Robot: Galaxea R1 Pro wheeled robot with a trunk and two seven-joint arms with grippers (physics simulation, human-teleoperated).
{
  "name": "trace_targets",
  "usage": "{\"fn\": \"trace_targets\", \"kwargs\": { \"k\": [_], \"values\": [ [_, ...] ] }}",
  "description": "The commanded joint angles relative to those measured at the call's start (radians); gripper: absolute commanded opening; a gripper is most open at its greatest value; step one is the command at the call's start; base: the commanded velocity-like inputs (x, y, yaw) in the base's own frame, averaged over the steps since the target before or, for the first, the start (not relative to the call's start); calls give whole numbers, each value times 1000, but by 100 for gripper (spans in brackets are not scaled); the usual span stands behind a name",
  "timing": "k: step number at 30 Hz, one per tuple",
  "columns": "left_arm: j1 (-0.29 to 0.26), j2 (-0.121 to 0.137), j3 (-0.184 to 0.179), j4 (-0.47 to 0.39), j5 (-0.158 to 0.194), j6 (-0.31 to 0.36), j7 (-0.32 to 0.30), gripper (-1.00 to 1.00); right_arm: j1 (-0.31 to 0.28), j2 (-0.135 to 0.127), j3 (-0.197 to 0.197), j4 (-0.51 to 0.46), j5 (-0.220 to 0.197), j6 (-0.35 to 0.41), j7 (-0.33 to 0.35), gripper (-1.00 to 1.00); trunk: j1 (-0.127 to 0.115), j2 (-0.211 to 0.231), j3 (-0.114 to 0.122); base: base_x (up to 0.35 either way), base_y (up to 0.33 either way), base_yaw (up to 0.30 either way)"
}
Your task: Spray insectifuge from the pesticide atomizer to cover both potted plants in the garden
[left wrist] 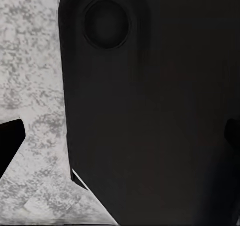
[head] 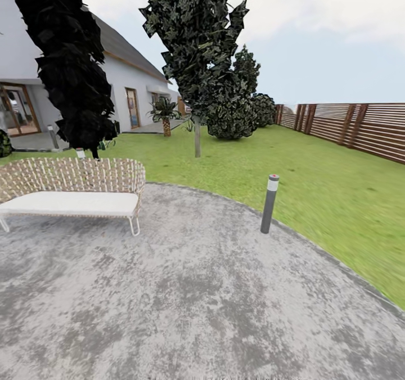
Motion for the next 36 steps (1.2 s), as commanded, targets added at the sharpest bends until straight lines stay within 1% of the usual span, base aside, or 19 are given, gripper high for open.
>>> {"fn": "trace_targets", "kwargs": {
  "k": [1,15,20,26,36],
  "values": [
    [0,0,1,-1,2,-3,0,100,0,0,0,-1,1,1,0,100,-1,0,-1,-277,-131,283],
    [0,0,3,-1,4,-3,1,100,0,0,0,-1,1,1,0,100,-1,0,-1,-281,-135,283],
    [0,-1,2,-1,3,-3,1,100,0,0,0,-1,1,1,0,100,-1,0,-1,-230,-219,283],
    [0,0,2,-1,3,-3,3,100,0,0,0,-1,1,1,0,100,-1,0,-1,-103,-204,283],
    [-3,-2,2,-1,5,3,4,100,0,0,0,-1,1,1,0,100,-1,0,-1,-9,-18,283]
  ]
}}
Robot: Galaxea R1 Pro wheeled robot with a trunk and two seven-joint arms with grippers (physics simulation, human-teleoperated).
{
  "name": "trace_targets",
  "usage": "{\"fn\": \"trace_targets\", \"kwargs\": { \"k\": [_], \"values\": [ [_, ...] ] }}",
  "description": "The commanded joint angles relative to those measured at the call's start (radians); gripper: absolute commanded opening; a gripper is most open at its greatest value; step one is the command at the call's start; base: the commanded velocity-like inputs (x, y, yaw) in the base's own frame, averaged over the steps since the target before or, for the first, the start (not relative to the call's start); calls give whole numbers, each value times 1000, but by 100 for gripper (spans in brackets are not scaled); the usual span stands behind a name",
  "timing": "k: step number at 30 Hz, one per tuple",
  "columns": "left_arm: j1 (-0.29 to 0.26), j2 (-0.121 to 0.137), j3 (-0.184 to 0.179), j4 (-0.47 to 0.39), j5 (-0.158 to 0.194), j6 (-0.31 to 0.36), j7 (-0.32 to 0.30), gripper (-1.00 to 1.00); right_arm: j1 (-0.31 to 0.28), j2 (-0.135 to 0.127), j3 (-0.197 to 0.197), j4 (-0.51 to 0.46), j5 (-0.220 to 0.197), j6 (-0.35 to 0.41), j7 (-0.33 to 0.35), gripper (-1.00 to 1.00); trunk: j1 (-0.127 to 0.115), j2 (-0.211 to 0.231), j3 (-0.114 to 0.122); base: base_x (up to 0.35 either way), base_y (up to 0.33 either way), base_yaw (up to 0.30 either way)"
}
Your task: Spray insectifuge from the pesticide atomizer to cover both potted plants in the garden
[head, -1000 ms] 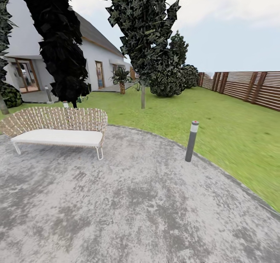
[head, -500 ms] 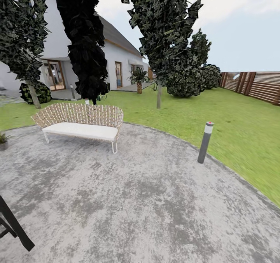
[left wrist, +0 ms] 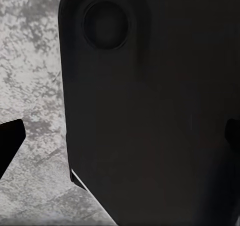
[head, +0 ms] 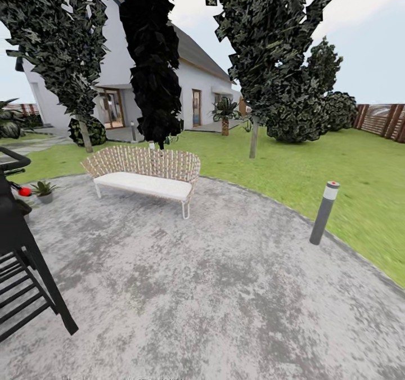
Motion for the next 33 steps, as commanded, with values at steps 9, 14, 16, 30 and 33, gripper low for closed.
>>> {"fn": "trace_targets", "kwargs": {
  "k": [9,14,16,30,33],
  "values": [
    [-2,3,0,-1,0,-5,-4,100,0,0,0,-1,1,1,0,100,0,0,-1,0,0,283],
    [-3,3,0,-1,0,-5,-4,100,0,0,0,-1,1,1,0,100,15,-28,-13,0,0,283],
    [-3,3,0,-1,0,-5,-5,100,0,0,0,-1,1,1,0,100,23,-42,-20,0,0,283],
    [-7,5,0,-34,-1,-5,-3,100,0,0,-1,-13,1,-6,-2,100,77,-140,-63,0,0,283],
    [-11,7,0,-56,-1,-2,3,100,0,-5,-1,-55,1,-6,-2,100,88,-161,-73,0,0,283]
  ]
}}
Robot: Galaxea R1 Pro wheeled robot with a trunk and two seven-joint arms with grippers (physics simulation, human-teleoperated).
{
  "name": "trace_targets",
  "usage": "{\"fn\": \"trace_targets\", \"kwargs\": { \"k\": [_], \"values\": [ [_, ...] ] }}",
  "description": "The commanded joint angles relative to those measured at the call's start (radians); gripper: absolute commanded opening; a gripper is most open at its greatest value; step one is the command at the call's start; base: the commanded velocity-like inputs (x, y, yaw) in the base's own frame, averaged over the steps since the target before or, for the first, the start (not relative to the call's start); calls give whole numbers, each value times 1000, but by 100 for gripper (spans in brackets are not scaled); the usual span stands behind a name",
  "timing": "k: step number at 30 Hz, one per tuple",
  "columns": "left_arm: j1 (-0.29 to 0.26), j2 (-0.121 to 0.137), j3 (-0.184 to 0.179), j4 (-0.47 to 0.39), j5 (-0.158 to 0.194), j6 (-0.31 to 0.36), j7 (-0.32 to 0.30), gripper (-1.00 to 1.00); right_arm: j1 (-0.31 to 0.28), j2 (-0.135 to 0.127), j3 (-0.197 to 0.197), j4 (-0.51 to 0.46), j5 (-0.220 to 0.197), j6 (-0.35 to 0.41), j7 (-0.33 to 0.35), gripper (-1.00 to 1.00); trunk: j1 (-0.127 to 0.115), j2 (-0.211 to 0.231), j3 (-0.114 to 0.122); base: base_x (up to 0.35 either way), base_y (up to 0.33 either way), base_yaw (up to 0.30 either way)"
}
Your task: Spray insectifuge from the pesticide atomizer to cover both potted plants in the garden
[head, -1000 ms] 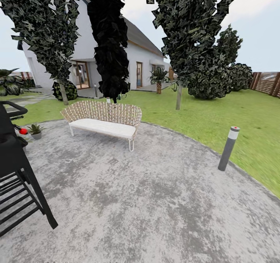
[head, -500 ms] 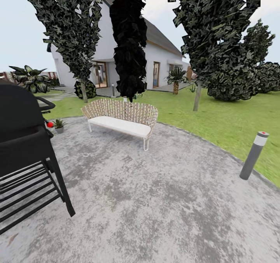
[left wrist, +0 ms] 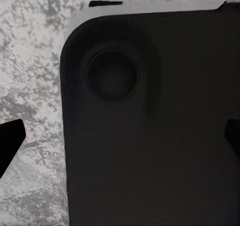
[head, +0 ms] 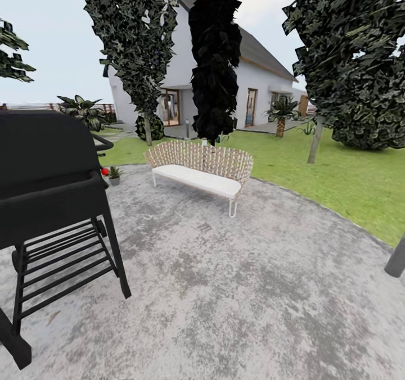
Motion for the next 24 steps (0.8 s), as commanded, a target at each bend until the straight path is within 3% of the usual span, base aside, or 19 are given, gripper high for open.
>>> {"fn": "trace_targets", "kwargs": {
  "k": [1,7,10,13,16,20,24],
  "values": [
    [-4,3,0,-6,1,-1,2,100,0,-5,0,-20,1,0,0,100,4,-8,-4,0,0,282],
    [-71,31,0,-40,1,4,3,100,0,-47,0,-155,1,0,0,100,27,-50,-26,0,0,280],
    [-152,56,0,-69,2,8,-6,100,0,-76,-1,-286,0,-1,0,100,38,-71,-38,0,0,279],
    [-218,59,0,-83,4,9,-10,100,0,-81,-2,-362,-1,-8,0,100,50,-92,-49,0,0,279],
    [-266,50,1,-88,4,5,-12,100,0,-79,-2,-397,-4,-81,1,100,61,-113,-60,0,0,278],
    [-292,45,3,-113,5,0,-13,100,0,-77,-3,-406,-6,-187,1,100,77,-141,-76,0,0,272],
    [-289,46,7,-140,6,-5,-15,100,0,-78,-6,-407,-8,-244,1,100,92,-169,-92,0,0,265]
  ]
}}
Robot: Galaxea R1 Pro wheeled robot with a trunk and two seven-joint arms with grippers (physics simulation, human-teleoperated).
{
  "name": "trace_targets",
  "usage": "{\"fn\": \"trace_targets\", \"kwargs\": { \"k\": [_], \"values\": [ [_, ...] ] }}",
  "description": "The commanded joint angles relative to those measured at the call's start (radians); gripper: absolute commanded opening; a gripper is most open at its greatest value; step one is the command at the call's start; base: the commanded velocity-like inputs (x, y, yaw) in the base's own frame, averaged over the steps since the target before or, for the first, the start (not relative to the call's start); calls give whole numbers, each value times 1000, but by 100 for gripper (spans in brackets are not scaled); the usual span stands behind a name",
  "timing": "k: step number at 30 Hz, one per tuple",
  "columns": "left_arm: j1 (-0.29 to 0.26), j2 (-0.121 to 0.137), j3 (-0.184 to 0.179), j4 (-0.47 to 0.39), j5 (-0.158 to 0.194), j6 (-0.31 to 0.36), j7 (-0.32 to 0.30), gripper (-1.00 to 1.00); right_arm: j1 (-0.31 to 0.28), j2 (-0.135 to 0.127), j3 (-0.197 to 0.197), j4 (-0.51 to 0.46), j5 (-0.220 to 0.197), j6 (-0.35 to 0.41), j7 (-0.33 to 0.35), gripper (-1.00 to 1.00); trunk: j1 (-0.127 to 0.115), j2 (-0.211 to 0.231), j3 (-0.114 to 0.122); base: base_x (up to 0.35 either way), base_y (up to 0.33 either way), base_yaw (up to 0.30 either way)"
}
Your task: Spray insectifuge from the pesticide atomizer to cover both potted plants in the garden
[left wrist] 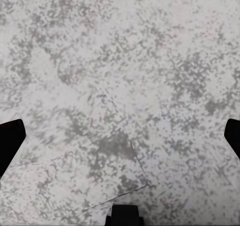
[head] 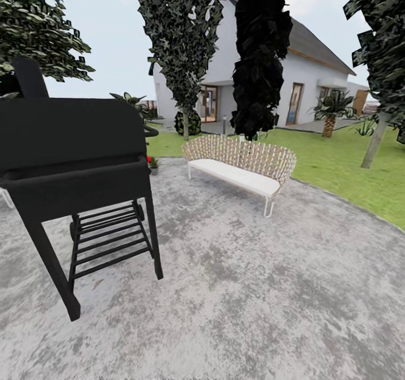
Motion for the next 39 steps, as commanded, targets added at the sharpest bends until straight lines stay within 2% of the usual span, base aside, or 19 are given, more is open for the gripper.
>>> {"fn": "trace_targets", "kwargs": {
  "k": [1,4,8,12,21,26,34,39],
  "values": [
    [1,0,1,-1,2,-3,-1,100,0,0,-1,1,0,-6,0,100,4,-8,-5,0,0,263],
    [5,2,0,-4,2,-5,-1,100,0,0,-1,6,0,-16,0,100,15,-29,-17,0,0,262],
    [10,0,-1,10,2,-83,1,100,0,1,1,9,-1,-21,4,100,31,-57,-33,0,0,261],
    [9,1,-1,17,3,-108,4,100,0,2,4,11,2,-21,5,100,46,-85,-49,0,0,261],
    [9,5,3,19,5,-116,5,100,0,2,5,16,5,-19,1,100,80,-148,-84,0,0,261],
    [8,7,37,19,4,-118,3,100,0,2,5,35,6,-19,0,100,100,-183,-104,0,0,261],
    [8,3,46,19,3,-121,3,100,0,1,1,43,3,-19,-1,100,130,-239,-136,0,0,261],
    [9,3,46,20,3,-123,3,100,0,1,1,44,3,-19,-1,100,130,-239,-140,0,0,261]
  ]
}}
